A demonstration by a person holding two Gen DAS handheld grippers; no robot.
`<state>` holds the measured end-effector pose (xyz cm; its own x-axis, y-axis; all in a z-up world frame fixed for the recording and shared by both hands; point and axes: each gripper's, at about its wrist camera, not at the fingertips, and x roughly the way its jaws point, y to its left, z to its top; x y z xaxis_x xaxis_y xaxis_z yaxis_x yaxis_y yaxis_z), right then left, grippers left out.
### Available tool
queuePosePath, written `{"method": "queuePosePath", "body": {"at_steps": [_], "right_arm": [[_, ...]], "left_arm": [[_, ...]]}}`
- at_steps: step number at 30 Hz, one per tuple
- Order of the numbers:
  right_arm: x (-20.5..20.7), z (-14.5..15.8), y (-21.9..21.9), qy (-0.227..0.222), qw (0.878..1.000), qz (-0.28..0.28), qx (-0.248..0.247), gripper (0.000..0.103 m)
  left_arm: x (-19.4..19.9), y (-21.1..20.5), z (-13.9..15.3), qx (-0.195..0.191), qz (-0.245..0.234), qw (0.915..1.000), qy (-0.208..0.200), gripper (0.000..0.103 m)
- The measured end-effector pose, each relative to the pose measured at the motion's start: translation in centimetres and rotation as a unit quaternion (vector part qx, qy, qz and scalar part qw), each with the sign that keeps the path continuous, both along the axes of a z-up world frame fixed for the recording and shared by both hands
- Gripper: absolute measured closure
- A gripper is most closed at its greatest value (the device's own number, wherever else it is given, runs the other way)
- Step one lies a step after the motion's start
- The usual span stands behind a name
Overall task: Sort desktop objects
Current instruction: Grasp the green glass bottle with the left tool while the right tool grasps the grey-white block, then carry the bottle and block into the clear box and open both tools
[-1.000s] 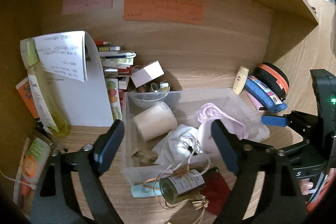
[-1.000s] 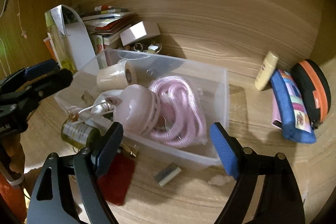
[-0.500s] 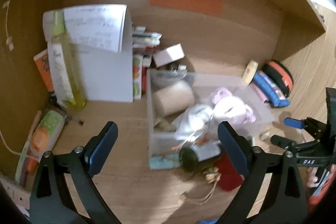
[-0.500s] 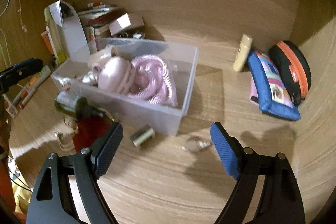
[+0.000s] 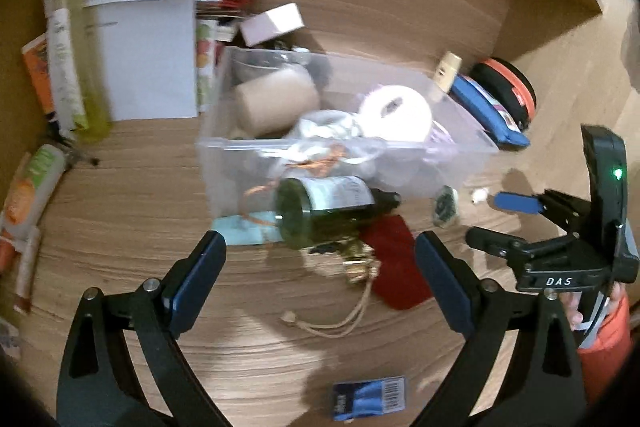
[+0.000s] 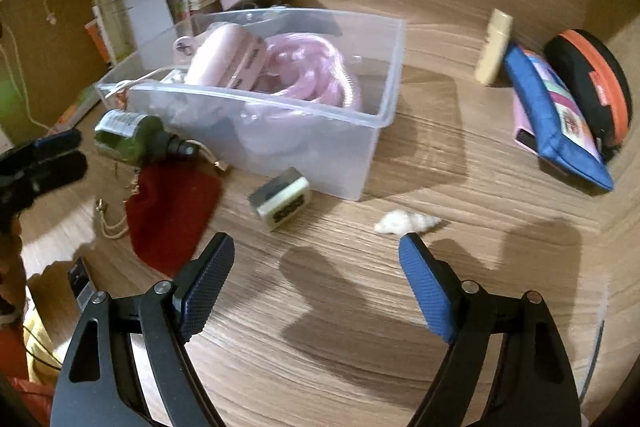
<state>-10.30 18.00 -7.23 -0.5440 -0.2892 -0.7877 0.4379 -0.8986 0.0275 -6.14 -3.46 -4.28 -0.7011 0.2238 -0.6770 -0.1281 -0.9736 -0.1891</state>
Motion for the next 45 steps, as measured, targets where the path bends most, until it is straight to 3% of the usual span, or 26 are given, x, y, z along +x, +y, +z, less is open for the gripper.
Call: {"method": "queuePosePath", "body": {"at_steps": [5, 8, 10, 16, 19, 22, 36, 45], "right_arm": [[-0.6, -0.2, -1.0, -0.008, 1.0, 0.018, -0.003, 0.032], [-1.2, -0.5, -1.7, -0.015, 1.0, 0.025, 0.001, 0.035], [-1.7, -0.8, -2.2, -0.021, 0.999, 0.029, 0.004, 0.044], [-2.7, -1.4, -3.1, -0.03, 0.999, 0.034, 0.007, 0.059], [-2.7, -1.4, -3.2, -0.027, 0.999, 0.034, 0.005, 0.069], [-2.6, -1.3, -3.3, -0.02, 0.999, 0.034, 0.011, 0.069], [-0.5, 1.7, -1.5, 0.01, 0.999, 0.028, -0.019, 0.069], [0.4, 4.4, -0.2, 0.044, 0.998, 0.014, -0.034, 0.069]], "left_arm": [[-1.4, 1.6, -0.3, -0.009, -0.01, 0.9999, -0.007, 0.022], [-2.6, 1.9, -0.9, -0.019, -0.003, 0.9996, -0.019, 0.022], [-3.1, 1.7, -1.1, -0.015, -0.004, 0.9995, -0.026, 0.022], [-4.3, 1.6, -1.6, -0.004, 0.001, 0.9994, -0.035, 0.022], [-4.6, 1.7, -1.9, -0.002, -0.001, 0.9993, -0.036, 0.031], [-4.1, 2.0, -1.7, -0.008, -0.008, 0.9996, -0.026, 0.039], [-0.7, 1.7, 0.8, 0.011, -0.029, 0.9995, 0.005, 0.039], [0.8, 0.4, 3.1, 0.026, -0.014, 0.9989, 0.037, 0.039]]}}
